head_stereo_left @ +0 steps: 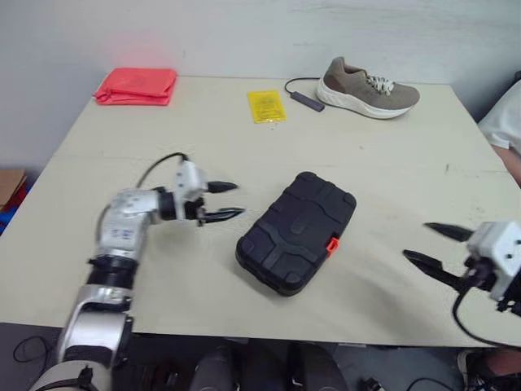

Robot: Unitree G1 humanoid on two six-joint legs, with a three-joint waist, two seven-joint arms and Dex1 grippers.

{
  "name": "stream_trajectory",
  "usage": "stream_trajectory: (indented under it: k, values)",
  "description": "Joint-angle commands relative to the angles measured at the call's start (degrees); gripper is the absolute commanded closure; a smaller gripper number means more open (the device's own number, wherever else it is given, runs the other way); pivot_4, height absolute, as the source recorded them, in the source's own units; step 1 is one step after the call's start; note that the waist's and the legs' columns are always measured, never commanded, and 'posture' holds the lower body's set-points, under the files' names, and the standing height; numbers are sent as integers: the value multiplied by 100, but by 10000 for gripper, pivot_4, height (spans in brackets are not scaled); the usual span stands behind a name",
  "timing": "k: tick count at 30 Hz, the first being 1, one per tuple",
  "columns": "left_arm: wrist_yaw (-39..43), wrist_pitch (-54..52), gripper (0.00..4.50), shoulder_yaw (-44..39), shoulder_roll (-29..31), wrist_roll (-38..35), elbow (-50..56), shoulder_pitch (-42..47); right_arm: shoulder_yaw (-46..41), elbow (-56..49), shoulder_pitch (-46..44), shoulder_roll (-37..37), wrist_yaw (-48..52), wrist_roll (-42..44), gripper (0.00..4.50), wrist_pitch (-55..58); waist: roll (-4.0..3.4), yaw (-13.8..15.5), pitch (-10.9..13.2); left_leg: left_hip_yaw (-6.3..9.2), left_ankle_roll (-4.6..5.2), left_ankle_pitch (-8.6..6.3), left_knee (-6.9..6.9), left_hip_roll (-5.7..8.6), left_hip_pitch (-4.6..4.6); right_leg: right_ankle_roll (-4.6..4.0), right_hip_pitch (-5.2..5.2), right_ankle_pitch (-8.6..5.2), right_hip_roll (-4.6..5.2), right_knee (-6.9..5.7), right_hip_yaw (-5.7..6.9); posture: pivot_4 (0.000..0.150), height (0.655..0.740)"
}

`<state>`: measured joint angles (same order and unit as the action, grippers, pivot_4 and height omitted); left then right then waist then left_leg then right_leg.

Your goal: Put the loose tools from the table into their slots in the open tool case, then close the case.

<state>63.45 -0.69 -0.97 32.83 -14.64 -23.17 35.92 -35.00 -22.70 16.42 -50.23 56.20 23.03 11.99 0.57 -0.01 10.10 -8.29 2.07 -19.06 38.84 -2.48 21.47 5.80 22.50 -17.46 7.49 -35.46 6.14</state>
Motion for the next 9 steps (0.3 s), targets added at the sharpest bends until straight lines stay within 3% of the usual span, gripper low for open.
stream_trajectory:
  k: [1,5,9]
  values:
    - [-544,76,508,-516,453,151,2,-285,-450,525,-127,-190,197,-114,0,-481,6,-4,5,0,1,0,0,1,0,1,0,1,4,2,-1,1500,7400]
    - [-878,286,508,-802,832,250,-141,-677,-485,1081,-334,-296,254,-267,0,-873,11,14,10,1,-6,-4,-5,-2,0,1,2,1,15,4,-1,1500,7400]
    - [-968,174,508,-910,838,87,174,-950,-293,1350,-570,-229,135,-349,0,-1078,9,16,10,2,-43,11,-17,-3,0,0,5,1,19,12,-10,1500,7400]
